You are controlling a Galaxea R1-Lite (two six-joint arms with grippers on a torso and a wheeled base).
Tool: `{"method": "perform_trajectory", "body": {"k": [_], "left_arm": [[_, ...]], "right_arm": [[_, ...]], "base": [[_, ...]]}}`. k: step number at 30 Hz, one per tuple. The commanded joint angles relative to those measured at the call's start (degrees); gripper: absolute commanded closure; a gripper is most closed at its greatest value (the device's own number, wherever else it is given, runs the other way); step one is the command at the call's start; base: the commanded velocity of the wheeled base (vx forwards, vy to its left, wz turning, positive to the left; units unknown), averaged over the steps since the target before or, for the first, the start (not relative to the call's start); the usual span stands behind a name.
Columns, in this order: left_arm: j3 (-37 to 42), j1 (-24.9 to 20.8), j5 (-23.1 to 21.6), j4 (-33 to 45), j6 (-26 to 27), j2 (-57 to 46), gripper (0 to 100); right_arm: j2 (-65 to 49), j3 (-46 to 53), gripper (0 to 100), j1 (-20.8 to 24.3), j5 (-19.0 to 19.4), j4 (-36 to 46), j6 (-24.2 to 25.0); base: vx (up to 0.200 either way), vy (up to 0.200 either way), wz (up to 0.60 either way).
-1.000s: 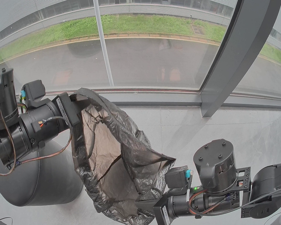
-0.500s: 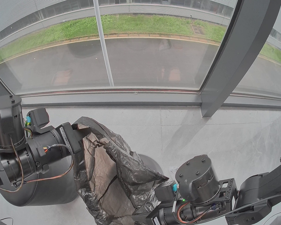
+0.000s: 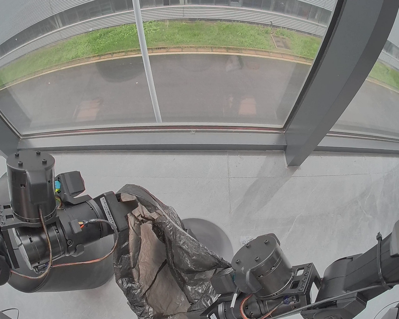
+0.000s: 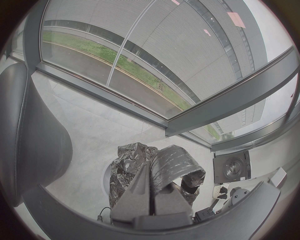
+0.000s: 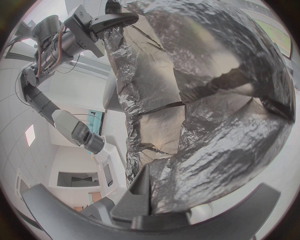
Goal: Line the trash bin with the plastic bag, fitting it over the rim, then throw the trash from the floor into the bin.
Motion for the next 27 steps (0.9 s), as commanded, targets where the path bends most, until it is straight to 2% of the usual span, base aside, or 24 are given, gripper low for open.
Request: {"method": "perform_trajectory", "body": {"k": [1, 8, 12, 15, 21, 27], "left_arm": [[-0.1, 0.6, 0.0, -0.9, 0.0, 3.6, 100], [-0.6, 5.2, -0.4, -6.3, 0.2, 11.7, 100], [-0.7, 8.2, -3.8, -9.6, 0.2, 16.6, 100], [-1.0, 9.9, -4.8, -11.3, 0.2, 19.6, 100], [-1.4, 10.6, -4.8, -13.7, 0.3, 23.4, 100], [-3.6, 10.6, -4.8, -14.3, 0.3, 26.1, 100]], "right_arm": [[2.4, 0.2, 100, -2.0, -0.1, -0.3, -0.4], [7.2, 0.8, 100, -5.4, -0.5, -6.7, -0.8], [9.4, 1.0, 100, -6.0, -0.5, -8.8, -0.9], [10.7, 0.6, 100, -6.9, -0.6, -9.1, -1.2], [13.9, 0.3, 100, -10.0, -1.5, -12.6, -4.4], [17.6, -2.3, 100, -12.7, -2.0, -15.9, -5.1]], "base": [[0.000, 0.000, 0.00], [0.000, 0.000, 0.00], [0.000, 0.000, 0.00], [0.000, 0.000, 0.00], [0.000, 0.000, 0.00], [0.000, 0.000, 0.00]]}}
